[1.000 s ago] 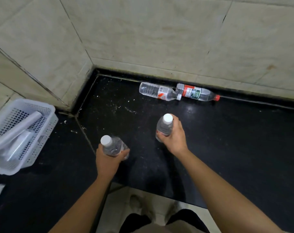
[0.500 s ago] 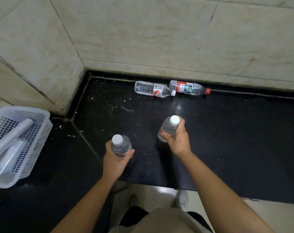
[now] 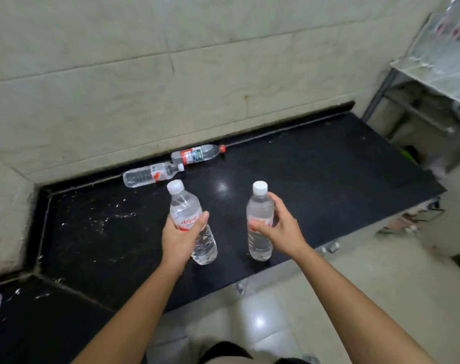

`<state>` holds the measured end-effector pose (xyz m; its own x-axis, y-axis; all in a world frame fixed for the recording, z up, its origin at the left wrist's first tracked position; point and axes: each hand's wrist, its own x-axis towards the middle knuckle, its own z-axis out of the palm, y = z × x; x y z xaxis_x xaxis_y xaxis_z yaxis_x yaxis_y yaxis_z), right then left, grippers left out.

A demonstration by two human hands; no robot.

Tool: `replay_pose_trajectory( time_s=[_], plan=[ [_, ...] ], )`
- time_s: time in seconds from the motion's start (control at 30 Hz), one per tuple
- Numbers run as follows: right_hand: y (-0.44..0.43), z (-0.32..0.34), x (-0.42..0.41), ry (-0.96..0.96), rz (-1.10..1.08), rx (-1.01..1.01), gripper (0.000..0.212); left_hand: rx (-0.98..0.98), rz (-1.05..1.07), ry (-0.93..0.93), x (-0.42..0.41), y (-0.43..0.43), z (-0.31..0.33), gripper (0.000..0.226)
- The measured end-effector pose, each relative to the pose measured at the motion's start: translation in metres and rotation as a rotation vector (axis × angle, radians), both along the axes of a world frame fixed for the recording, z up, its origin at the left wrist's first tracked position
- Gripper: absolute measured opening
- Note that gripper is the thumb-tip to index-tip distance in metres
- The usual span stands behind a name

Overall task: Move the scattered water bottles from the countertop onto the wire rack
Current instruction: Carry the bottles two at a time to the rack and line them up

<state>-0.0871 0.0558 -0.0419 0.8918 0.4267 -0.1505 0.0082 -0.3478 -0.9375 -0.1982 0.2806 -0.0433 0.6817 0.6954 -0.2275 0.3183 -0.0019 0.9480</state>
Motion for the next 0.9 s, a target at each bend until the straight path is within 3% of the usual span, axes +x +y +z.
replay_pose_trajectory(
  time_s=[0.1,0.23,0.37,0.47,0.57,0.67,0.9],
  plan=[
    [-0.068,0.029,0.022,-0.045,-0.089,0.161,0.068,-0.040,-0.109,-0.129,0.047,-0.072,0.038,0.040],
    [-0.190,0.061,0.045,-0.081,-0.200,0.251,0.062,-0.120,-0.256,-0.237,0.100,-0.191,0.079,0.068],
    [-0.320,0.080,0.063,-0.120,-0.289,0.294,0.074,-0.129,-0.392,-0.325,0.146,-0.318,0.104,0.072],
    [-0.395,0.092,0.073,-0.100,-0.474,0.367,0.086,-0.131,-0.489,-0.357,0.173,-0.403,0.125,0.065],
    [-0.453,0.100,0.090,-0.113,-0.658,0.439,0.082,-0.122,-0.576,-0.397,0.202,-0.467,0.143,0.060],
    [-0.501,0.103,0.110,-0.122,-0.775,0.487,0.094,-0.133,-0.687,-0.458,0.231,-0.516,0.154,0.062],
    [-0.579,0.094,0.184,-0.165,-0.831,0.483,0.075,-0.292,-0.722,-0.465,0.316,-0.600,0.140,0.070]
  ],
)
